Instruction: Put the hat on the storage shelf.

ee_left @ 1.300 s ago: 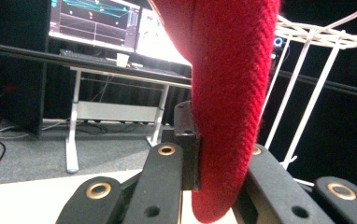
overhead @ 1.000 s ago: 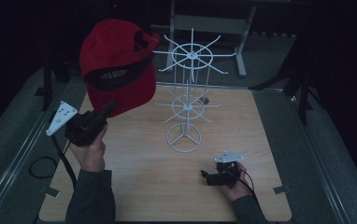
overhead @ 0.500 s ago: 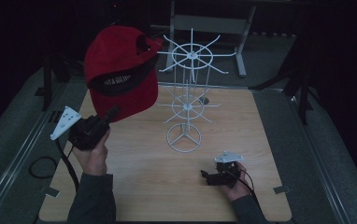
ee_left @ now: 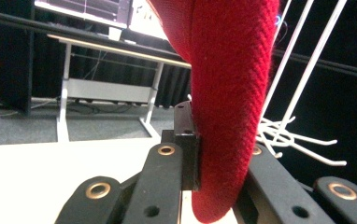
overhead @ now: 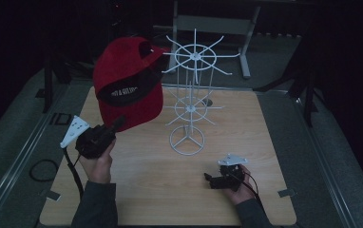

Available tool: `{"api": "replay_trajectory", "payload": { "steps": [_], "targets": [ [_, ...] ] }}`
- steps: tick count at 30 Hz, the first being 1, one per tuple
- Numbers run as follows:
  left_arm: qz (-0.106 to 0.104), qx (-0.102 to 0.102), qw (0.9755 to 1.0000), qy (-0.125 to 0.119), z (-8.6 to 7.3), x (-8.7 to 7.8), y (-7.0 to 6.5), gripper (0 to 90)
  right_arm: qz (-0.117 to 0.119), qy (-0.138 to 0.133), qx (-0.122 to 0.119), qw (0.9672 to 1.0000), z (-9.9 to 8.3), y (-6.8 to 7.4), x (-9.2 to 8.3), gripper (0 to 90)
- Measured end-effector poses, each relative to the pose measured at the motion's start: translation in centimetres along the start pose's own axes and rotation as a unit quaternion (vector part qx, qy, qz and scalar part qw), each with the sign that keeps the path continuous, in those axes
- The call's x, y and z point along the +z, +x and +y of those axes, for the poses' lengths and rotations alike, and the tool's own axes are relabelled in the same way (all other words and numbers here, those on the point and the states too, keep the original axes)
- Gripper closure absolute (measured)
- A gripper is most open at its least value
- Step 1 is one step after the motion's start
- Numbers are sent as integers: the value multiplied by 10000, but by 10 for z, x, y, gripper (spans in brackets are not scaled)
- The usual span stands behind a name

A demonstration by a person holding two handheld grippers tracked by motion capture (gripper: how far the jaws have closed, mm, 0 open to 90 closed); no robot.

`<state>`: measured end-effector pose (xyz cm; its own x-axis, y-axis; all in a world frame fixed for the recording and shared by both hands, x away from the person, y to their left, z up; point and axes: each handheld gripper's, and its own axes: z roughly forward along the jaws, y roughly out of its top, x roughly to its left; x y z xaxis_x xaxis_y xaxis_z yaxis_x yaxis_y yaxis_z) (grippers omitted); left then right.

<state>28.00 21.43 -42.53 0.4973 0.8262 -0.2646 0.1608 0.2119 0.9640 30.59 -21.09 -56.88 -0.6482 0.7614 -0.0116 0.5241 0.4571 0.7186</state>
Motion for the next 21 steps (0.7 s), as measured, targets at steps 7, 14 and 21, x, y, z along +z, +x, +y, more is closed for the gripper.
{"api": "replay_trajectory", "payload": {
  "steps": [7, 14, 21],
  "targets": [
    [39, 11, 9999, 151, -11, 4, 1, 856, -1, -6, -1, 10000, 0, 0, 0, 128],
    [86, 12, 9992, 386, -27, 10, 3, 854, -4, -5, -6, 10000, 0, 0, 0, 128],
    [48, 30, 9986, 530, -35, 14, 1, 853, -1, 1, 4, 10000, 0, 0, 0, 128]
  ]
}}
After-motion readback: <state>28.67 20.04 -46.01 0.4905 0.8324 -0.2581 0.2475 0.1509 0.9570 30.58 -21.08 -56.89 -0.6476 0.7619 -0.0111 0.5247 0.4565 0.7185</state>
